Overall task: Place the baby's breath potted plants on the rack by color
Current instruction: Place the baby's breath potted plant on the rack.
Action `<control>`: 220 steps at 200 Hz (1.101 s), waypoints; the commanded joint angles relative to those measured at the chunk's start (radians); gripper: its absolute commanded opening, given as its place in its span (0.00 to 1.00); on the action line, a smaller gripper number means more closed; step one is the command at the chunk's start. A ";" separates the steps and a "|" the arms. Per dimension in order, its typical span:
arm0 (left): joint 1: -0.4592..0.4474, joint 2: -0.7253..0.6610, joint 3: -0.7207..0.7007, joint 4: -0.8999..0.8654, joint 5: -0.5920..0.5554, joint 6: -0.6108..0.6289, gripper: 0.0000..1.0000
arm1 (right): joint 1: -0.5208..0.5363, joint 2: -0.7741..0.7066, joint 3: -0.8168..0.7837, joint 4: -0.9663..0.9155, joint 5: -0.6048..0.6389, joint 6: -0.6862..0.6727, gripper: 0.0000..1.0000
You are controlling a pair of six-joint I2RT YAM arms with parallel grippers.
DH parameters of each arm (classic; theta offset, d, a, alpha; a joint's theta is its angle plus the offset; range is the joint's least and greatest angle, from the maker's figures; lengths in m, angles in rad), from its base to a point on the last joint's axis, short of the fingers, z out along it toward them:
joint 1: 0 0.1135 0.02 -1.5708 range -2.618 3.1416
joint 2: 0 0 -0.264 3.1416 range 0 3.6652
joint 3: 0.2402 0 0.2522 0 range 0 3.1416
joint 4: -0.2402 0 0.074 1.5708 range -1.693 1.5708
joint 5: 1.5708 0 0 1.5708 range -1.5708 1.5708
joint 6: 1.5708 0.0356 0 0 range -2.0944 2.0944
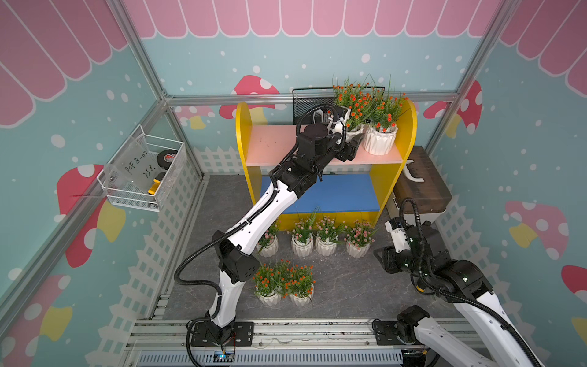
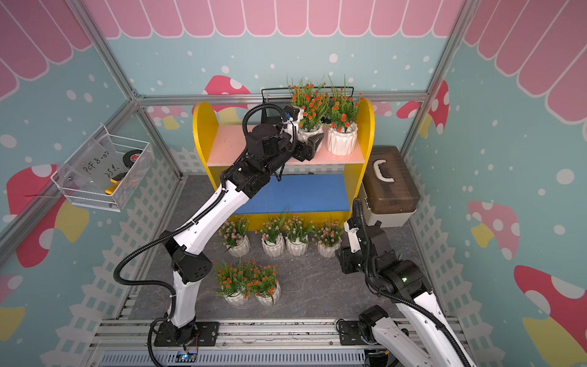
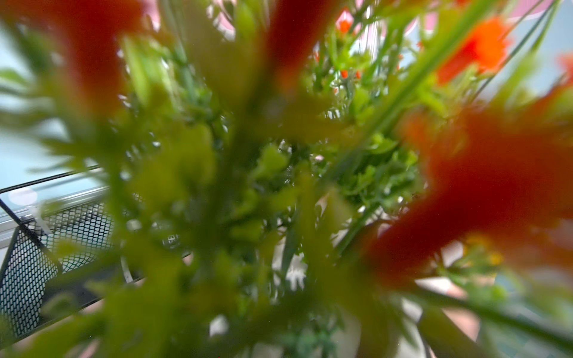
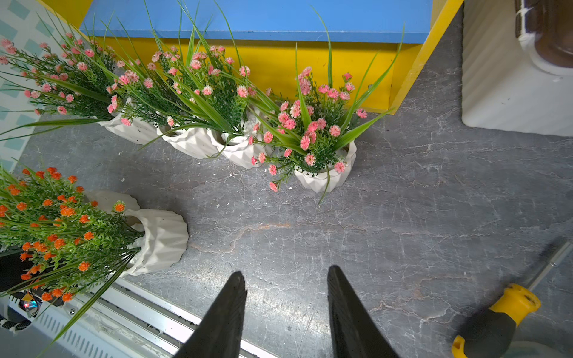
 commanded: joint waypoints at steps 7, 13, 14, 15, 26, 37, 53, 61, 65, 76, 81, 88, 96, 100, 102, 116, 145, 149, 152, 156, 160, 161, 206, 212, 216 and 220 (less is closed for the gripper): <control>0.007 0.011 0.054 0.057 0.024 -0.002 0.70 | -0.006 -0.005 -0.004 -0.009 0.015 0.004 0.43; 0.008 0.014 0.055 0.057 0.024 -0.002 0.70 | -0.006 -0.005 -0.003 -0.010 0.015 0.003 0.43; 0.008 0.015 0.056 0.057 0.025 -0.002 0.70 | -0.006 -0.006 -0.003 -0.009 0.015 0.004 0.43; 0.008 0.016 0.056 0.057 0.025 -0.002 0.70 | -0.006 -0.006 -0.003 -0.009 0.015 0.004 0.43; 0.008 0.017 0.056 0.056 0.027 -0.002 0.70 | -0.006 -0.004 -0.002 -0.009 0.017 0.002 0.43; 0.008 0.020 0.056 0.054 0.030 -0.003 0.70 | -0.006 -0.002 -0.002 -0.007 0.017 0.003 0.43; 0.008 0.022 0.056 0.051 0.026 -0.003 0.71 | -0.006 -0.001 -0.003 -0.007 0.017 0.001 0.43; 0.009 0.022 0.056 0.052 0.024 -0.003 0.71 | -0.006 0.000 -0.004 -0.006 0.017 0.001 0.43; 0.009 0.021 0.056 0.051 0.023 -0.004 0.71 | -0.006 0.001 -0.004 -0.005 0.016 0.000 0.43; 0.009 0.021 0.058 0.052 0.024 -0.005 0.72 | -0.006 0.002 -0.003 -0.005 0.016 -0.001 0.43; 0.009 0.023 0.058 0.051 0.022 -0.005 0.73 | -0.006 0.001 -0.004 -0.005 0.015 -0.001 0.43; 0.009 0.024 0.059 0.050 0.021 -0.005 0.73 | -0.006 0.001 -0.004 -0.005 0.016 -0.001 0.43; 0.009 0.022 0.059 0.051 0.020 -0.005 0.73 | -0.006 0.000 -0.004 -0.005 0.016 -0.001 0.43; 0.009 0.022 0.059 0.051 0.020 -0.005 0.74 | -0.007 0.001 -0.004 -0.004 0.016 -0.001 0.43; 0.008 0.021 0.059 0.051 0.020 -0.005 0.74 | -0.007 0.001 -0.003 -0.004 0.015 -0.001 0.43; 0.009 0.021 0.060 0.051 0.016 -0.005 0.76 | -0.007 0.000 -0.003 -0.004 0.015 -0.001 0.43; 0.009 0.016 0.053 0.049 0.011 -0.001 0.85 | -0.006 0.002 -0.005 -0.004 0.014 -0.001 0.43; 0.009 0.016 0.053 0.050 0.012 0.000 0.86 | -0.006 0.002 -0.005 -0.004 0.014 -0.001 0.44; 0.009 0.016 0.050 0.050 0.013 0.000 0.87 | -0.006 0.001 -0.005 -0.004 0.013 -0.001 0.44; 0.009 0.014 0.050 0.050 0.013 0.000 0.88 | -0.006 0.002 -0.005 -0.004 0.014 -0.001 0.44; 0.009 0.013 0.049 0.048 0.013 0.000 0.89 | -0.006 0.002 -0.005 -0.004 0.014 -0.001 0.44; 0.009 0.012 0.048 0.049 0.013 0.000 0.89 | -0.006 0.002 -0.005 -0.004 0.015 -0.001 0.44; 0.009 -0.011 0.028 0.049 0.015 0.006 0.99 | -0.006 0.004 -0.006 -0.002 0.018 0.000 0.46; 0.009 -0.017 0.022 0.050 0.014 0.009 0.99 | -0.007 0.004 -0.007 -0.002 0.018 0.000 0.46; 0.009 -0.020 0.016 0.049 0.014 0.011 0.99 | -0.006 0.002 -0.007 -0.001 0.018 0.000 0.46; 0.009 -0.024 0.013 0.049 0.013 0.014 0.99 | -0.007 0.002 -0.006 -0.001 0.018 0.001 0.47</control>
